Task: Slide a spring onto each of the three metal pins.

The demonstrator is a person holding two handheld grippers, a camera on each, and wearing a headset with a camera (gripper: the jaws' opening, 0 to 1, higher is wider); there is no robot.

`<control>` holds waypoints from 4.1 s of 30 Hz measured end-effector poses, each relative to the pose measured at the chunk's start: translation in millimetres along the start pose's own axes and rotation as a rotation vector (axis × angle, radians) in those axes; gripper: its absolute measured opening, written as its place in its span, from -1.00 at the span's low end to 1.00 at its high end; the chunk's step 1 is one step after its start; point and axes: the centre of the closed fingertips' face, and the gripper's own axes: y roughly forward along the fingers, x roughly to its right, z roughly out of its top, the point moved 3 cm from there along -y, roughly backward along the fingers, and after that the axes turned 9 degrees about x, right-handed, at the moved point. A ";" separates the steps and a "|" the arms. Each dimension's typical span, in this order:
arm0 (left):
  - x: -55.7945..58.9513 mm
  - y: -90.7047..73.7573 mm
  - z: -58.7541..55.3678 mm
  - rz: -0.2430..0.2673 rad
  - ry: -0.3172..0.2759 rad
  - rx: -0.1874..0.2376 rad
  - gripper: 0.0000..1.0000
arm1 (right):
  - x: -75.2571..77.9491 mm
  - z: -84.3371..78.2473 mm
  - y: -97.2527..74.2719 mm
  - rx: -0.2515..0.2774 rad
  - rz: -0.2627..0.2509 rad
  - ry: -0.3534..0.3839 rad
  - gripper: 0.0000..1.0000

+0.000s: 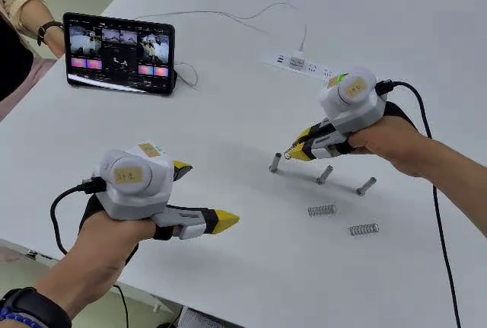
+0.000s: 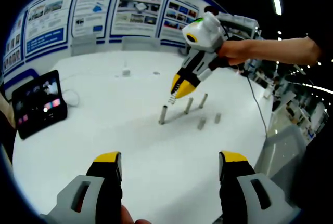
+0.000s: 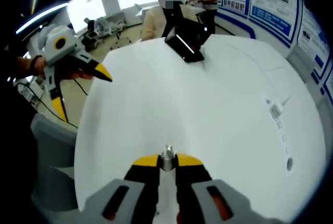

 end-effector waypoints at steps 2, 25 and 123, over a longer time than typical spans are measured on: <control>-0.5 -0.7 -0.1 0.001 -0.001 0.000 0.55 | 0.0 0.8 1.8 -0.001 0.003 -0.002 -0.75; -1.1 -3.7 -1.7 0.005 -0.021 0.004 0.52 | -6.4 4.8 16.3 -0.040 0.033 -0.031 -0.75; 1.4 -9.0 -3.6 0.008 -0.039 0.001 0.50 | -3.3 -23.2 42.4 -0.022 -0.011 0.032 0.00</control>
